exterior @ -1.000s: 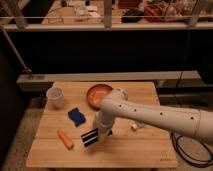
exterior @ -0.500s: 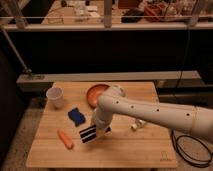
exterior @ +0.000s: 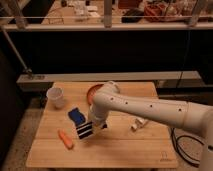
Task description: Place the eraser on the white sponge
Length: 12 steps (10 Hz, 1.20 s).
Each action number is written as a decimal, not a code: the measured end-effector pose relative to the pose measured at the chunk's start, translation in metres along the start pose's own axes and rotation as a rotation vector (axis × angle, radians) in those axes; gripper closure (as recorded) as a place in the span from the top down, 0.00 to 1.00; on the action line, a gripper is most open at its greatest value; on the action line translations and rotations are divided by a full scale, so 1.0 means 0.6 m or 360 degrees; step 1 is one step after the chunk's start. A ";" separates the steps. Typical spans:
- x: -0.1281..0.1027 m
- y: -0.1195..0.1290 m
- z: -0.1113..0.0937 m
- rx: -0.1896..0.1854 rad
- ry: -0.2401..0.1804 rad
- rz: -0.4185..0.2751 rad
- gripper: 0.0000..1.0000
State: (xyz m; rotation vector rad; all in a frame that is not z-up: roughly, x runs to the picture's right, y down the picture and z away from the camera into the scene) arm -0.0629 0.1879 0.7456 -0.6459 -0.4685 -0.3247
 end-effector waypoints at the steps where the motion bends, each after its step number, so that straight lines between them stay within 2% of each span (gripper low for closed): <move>1: -0.003 -0.008 0.002 0.0002 0.0000 -0.0003 0.00; 4: -0.006 -0.033 0.006 -0.0003 -0.0005 0.0004 0.00; 12: -0.023 -0.088 0.022 -0.0043 -0.0016 -0.0077 0.00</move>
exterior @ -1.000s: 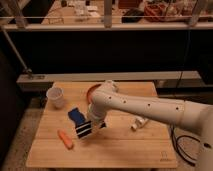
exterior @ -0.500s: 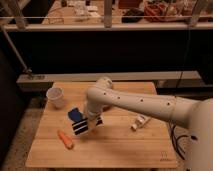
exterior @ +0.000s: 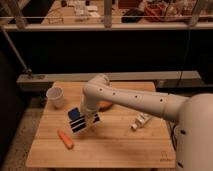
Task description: Place the eraser on the white sponge
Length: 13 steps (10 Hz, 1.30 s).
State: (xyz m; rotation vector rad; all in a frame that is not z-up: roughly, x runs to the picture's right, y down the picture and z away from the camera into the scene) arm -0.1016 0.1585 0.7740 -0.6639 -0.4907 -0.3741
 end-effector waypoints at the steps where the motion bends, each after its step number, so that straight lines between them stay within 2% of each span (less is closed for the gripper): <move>1: 0.001 -0.004 0.000 -0.0001 0.0000 -0.0006 0.00; 13: -0.004 -0.066 -0.009 -0.0006 0.0024 -0.0142 0.00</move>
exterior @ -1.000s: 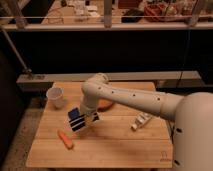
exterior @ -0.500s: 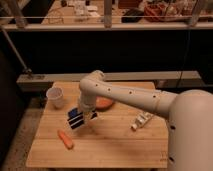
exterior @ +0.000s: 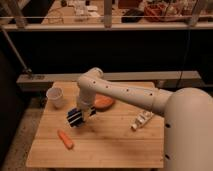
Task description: Place the eraser on the white sponge
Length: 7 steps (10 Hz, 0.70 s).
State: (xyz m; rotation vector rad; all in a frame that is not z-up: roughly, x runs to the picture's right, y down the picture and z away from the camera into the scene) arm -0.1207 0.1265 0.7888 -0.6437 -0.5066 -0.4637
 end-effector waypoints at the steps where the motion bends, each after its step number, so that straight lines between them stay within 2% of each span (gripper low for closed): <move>1: 0.001 -0.006 -0.002 0.0005 0.0002 -0.0003 0.00; 7: 0.001 -0.020 0.003 0.0016 0.0010 -0.0038 0.00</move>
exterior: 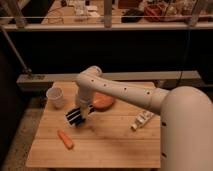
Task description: Place the eraser on the white sponge
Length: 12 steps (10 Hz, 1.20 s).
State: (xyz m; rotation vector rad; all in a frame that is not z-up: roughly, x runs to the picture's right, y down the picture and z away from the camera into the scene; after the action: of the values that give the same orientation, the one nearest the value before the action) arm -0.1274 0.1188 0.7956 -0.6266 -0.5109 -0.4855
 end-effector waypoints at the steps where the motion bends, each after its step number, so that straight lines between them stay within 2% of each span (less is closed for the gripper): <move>1: -0.001 -0.002 0.002 -0.0002 0.0001 -0.0010 0.00; 12: -0.007 -0.016 0.016 -0.0007 0.0014 -0.0095 0.00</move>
State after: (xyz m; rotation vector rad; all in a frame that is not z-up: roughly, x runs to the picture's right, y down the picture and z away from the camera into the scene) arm -0.1387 0.1192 0.8039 -0.6144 -0.5217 -0.5452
